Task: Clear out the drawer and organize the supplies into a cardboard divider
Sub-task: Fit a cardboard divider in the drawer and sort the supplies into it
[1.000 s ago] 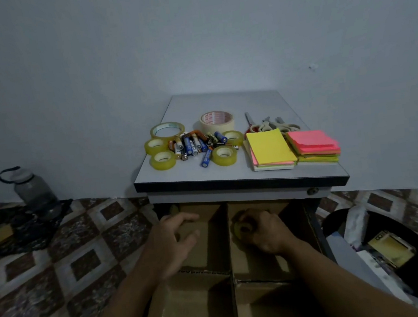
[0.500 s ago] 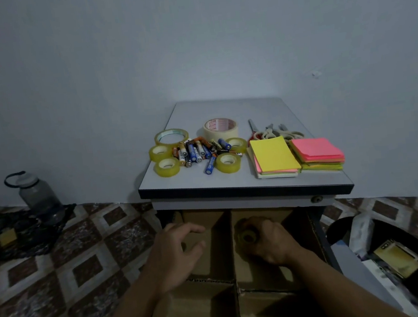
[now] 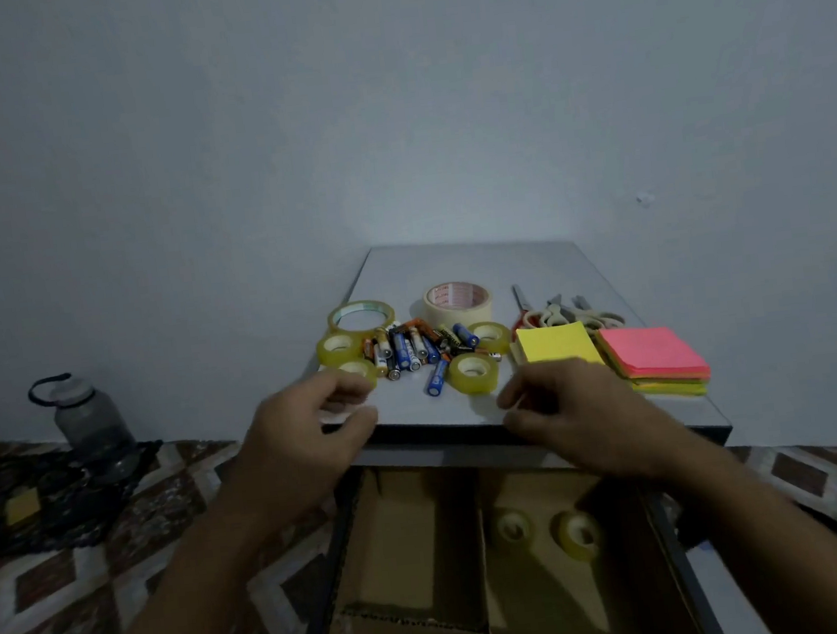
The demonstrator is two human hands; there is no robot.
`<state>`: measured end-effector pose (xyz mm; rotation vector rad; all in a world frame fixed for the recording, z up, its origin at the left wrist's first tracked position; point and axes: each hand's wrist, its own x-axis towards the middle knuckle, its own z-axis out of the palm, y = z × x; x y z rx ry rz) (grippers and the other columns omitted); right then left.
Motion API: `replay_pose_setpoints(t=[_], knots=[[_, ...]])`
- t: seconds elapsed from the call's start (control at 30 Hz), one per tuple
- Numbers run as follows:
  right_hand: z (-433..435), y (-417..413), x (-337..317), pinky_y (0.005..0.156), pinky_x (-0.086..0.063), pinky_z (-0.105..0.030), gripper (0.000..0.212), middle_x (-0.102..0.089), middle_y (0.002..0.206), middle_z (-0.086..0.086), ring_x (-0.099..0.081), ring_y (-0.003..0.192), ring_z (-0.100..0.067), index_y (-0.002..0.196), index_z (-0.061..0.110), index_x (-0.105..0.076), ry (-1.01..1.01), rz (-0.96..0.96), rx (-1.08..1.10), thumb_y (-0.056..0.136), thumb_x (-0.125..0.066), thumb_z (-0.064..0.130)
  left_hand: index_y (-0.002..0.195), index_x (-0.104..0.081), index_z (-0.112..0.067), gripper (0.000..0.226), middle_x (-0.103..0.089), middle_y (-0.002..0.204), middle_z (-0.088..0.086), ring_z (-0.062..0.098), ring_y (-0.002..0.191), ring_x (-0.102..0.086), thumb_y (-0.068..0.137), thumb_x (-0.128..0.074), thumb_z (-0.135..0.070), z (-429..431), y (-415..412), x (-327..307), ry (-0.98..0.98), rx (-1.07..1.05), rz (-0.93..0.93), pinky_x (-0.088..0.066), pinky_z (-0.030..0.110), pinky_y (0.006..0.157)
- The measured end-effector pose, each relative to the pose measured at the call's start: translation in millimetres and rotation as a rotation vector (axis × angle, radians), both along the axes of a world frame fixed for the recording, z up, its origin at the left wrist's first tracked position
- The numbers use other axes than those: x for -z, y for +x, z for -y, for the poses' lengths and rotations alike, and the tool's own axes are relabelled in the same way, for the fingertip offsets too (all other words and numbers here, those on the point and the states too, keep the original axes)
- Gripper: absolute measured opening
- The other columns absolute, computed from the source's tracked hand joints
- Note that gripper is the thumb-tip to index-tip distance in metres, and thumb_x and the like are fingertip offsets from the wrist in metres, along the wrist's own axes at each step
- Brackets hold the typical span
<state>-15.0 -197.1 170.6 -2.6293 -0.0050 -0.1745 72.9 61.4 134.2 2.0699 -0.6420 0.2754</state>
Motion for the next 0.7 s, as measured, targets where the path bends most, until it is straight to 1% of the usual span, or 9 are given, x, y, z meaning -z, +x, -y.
replay_pose_setpoints(t=[0.1, 0.17, 0.23, 0.3, 0.4, 0.47, 0.57, 0.63, 0.7], knots=[[4, 30, -25, 0.059, -0.041, -0.013, 0.009, -0.069, 0.086, 0.011, -0.06, 0.072, 0.004, 0.096, 0.026, -0.068, 0.013, 0.153, 0.081, 0.088, -0.067, 0.027, 0.104, -0.07, -0.027, 0.021, -0.067, 0.098, -0.016, 0.004, 0.093, -0.062, 0.084, -0.074, -0.029, 4, 29, -24, 0.076, -0.046, 0.0, -0.047, 0.021, 0.078], [4, 52, -30, 0.062, -0.041, -0.019, 0.014, -0.068, 0.088, 0.008, -0.062, 0.076, -0.006, 0.1, 0.023, -0.069, -0.002, 0.188, 0.125, 0.086, -0.068, 0.028, 0.11, -0.067, -0.028, 0.026, -0.066, 0.103, -0.013, 0.009, 0.094, -0.06, 0.085, -0.074, -0.027, 13, 50, -35, 0.159, -0.066, -0.012, -0.045, 0.022, 0.077], [2, 72, -29, 0.072, -0.044, -0.024, 0.02, -0.066, 0.091, 0.005, -0.062, 0.084, -0.013, 0.105, 0.022, -0.068, -0.026, 0.161, 0.152, 0.087, -0.068, 0.029, 0.12, -0.065, -0.026, 0.038, -0.065, 0.113, -0.009, 0.009, 0.093, -0.059, 0.084, -0.074, -0.028, 23, 68, -42, 0.239, -0.061, -0.025, -0.045, 0.021, 0.075], [1, 89, -25, 0.083, -0.048, -0.029, 0.022, -0.069, 0.099, 0.0, -0.062, 0.087, -0.017, 0.107, 0.021, -0.066, -0.044, 0.122, 0.156, 0.088, -0.067, 0.031, 0.127, -0.062, -0.027, 0.047, -0.061, 0.121, -0.008, 0.005, 0.087, -0.058, 0.081, -0.076, -0.027, 34, 83, -46, 0.305, -0.021, -0.067, -0.045, 0.015, 0.065], [-1, 104, -19, 0.08, -0.046, -0.027, 0.028, -0.066, 0.115, -0.007, -0.062, 0.1, -0.024, 0.113, 0.02, -0.064, -0.057, 0.072, 0.161, 0.087, -0.067, 0.031, 0.132, -0.057, -0.032, 0.059, -0.055, 0.123, -0.009, 0.004, 0.083, -0.061, 0.077, -0.079, -0.027, 46, 98, -48, 0.378, 0.035, -0.158, -0.043, 0.009, 0.051], [-1, 110, -17, 0.075, -0.044, -0.027, 0.029, -0.066, 0.116, -0.009, -0.061, 0.103, -0.026, 0.114, 0.019, -0.063, -0.077, 0.059, 0.173, 0.087, -0.067, 0.03, 0.132, -0.056, -0.033, 0.064, -0.055, 0.124, -0.009, 0.012, 0.085, -0.067, 0.074, -0.082, -0.027, 50, 106, -45, 0.408, 0.052, -0.192, -0.049, 0.015, 0.052], [-2, 116, -13, 0.072, -0.048, -0.03, 0.029, -0.065, 0.118, -0.011, -0.062, 0.1, -0.027, 0.113, 0.018, -0.063, -0.095, 0.052, 0.166, 0.086, -0.067, 0.03, 0.129, -0.058, -0.031, 0.065, -0.061, 0.12, -0.009, 0.02, 0.086, -0.07, 0.07, -0.085, -0.024, 53, 113, -44, 0.438, 0.094, -0.206, -0.058, 0.029, 0.063], [-3, 117, -13, 0.071, -0.049, -0.03, 0.027, -0.064, 0.119, -0.011, -0.062, 0.099, -0.027, 0.111, 0.016, -0.064, -0.112, 0.07, 0.165, 0.086, -0.067, 0.027, 0.124, -0.061, -0.031, 0.062, -0.064, 0.111, -0.009, 0.012, 0.082, -0.066, 0.067, -0.086, -0.027, 55, 114, -45, 0.47, 0.125, -0.178, -0.053, 0.027, 0.063], [-5, 118, -15, 0.073, -0.05, -0.031, 0.025, -0.062, 0.118, -0.012, -0.06, 0.099, -0.027, 0.109, 0.013, -0.066, -0.139, 0.083, 0.174, 0.086, -0.068, 0.024, 0.118, -0.062, -0.032, 0.056, -0.061, 0.093, -0.012, 0.006, 0.074, -0.059, 0.067, -0.087, -0.03, 57, 112, -46, 0.501, 0.129, -0.145, -0.044, 0.021, 0.06]])
